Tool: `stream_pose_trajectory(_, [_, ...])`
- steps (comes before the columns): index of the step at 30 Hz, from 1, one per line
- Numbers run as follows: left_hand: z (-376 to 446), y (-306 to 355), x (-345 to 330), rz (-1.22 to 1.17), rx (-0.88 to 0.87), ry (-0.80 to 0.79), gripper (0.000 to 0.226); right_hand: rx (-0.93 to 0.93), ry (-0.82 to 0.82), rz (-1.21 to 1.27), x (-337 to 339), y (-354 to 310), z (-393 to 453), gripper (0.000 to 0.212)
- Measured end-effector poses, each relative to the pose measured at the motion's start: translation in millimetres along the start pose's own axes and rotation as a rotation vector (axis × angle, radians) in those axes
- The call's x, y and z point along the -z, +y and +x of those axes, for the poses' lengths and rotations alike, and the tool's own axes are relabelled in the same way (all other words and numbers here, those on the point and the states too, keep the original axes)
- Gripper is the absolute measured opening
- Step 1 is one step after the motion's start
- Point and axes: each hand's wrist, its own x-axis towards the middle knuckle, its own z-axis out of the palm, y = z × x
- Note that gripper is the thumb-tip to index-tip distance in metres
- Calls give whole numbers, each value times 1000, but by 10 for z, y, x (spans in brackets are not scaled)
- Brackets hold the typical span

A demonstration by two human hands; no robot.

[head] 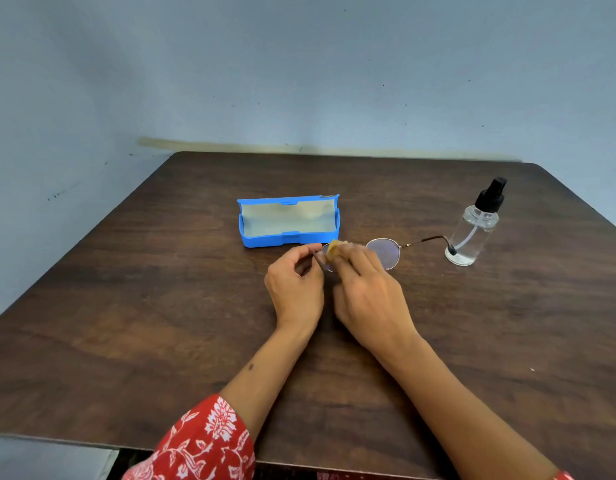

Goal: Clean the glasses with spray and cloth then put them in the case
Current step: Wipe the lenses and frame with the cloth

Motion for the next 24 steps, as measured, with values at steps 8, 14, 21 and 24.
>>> stream_pose_trajectory(8, [-11, 9, 10, 12, -13, -16, 19, 18, -3, 10, 16, -17, -8, 37])
stream_pose_trajectory(14, [-20, 14, 11, 22, -19, -19, 18, -17, 8, -7, 12, 6, 12, 34])
stream_pose_trajectory(21, [-12, 6, -2, 1, -4, -5, 17, -57, -4, 4, 5, 28, 47, 33])
stream_pose_trajectory(24, [-11, -7, 3, 16, -1, -6, 18, 15, 6, -22, -11, 0, -5, 32])
